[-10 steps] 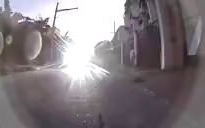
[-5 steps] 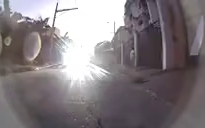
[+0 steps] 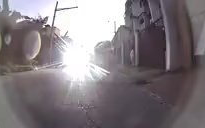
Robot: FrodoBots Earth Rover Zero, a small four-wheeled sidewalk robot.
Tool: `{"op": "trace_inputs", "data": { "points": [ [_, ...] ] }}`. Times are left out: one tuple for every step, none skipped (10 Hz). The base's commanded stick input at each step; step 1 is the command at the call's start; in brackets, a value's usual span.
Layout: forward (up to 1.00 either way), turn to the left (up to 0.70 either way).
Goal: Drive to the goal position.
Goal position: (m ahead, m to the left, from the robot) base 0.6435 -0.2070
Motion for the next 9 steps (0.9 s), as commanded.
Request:
{"op": "trace_inputs", "data": {
  "points": [
    [1.0,0.0],
    [1.0,0.0],
    [1.0,0.0],
    [1.0,0.0],
    [1.0,0.0],
    [0.8,0.0],
    [0.38,0.0],
    [0.0,0.0],
    [0.0,0.0]
  ]
}}
